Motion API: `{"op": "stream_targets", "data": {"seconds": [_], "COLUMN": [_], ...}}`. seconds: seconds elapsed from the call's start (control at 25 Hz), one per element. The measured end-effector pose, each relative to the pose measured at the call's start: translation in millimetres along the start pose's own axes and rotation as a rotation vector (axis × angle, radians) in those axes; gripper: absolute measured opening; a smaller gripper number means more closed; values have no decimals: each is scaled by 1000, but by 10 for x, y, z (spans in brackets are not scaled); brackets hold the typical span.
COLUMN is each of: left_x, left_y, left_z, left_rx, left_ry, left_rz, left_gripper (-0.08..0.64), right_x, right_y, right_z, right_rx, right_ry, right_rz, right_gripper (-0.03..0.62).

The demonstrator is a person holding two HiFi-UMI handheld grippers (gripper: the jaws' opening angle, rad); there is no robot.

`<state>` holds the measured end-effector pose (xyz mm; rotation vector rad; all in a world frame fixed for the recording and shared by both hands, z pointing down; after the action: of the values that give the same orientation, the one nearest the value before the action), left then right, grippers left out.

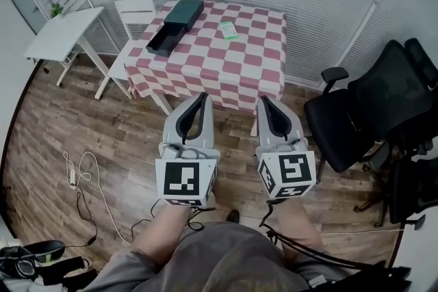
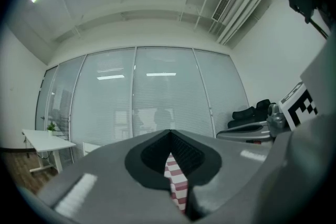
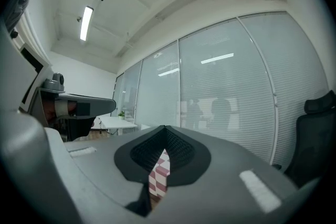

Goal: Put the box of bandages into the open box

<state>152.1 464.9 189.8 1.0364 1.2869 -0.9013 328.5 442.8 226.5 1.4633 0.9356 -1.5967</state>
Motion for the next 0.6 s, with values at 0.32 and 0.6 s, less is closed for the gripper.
{"op": "stream_targets", "data": {"seconds": [0.32, 0.6], "left_x": [-237, -209], "left_y": [-634, -1323], "left_z": [873, 1640], "left_rx": [-18, -50], "left_ry": [-8, 24], "left_rz": [-24, -14], "left_gripper": [0, 0], "right_x": [-52, 170], "right_y": [161, 227], "right_z": [1031, 2018], "right_rx": [-26, -75], "right_ry": [-30, -5], "right_rz": [-20, -42], "right_gripper": [28, 28]}}
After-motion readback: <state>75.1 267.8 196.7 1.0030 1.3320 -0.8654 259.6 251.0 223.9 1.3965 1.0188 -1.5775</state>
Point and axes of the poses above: the fingertips, and each gripper's own axes: z forward along the fingers, y to its right, x out of its top, the point moved 8 cm from there along -z, backward along the fingers, and after that the axes turned 3 degrees about -y, right-handed, at the moved point
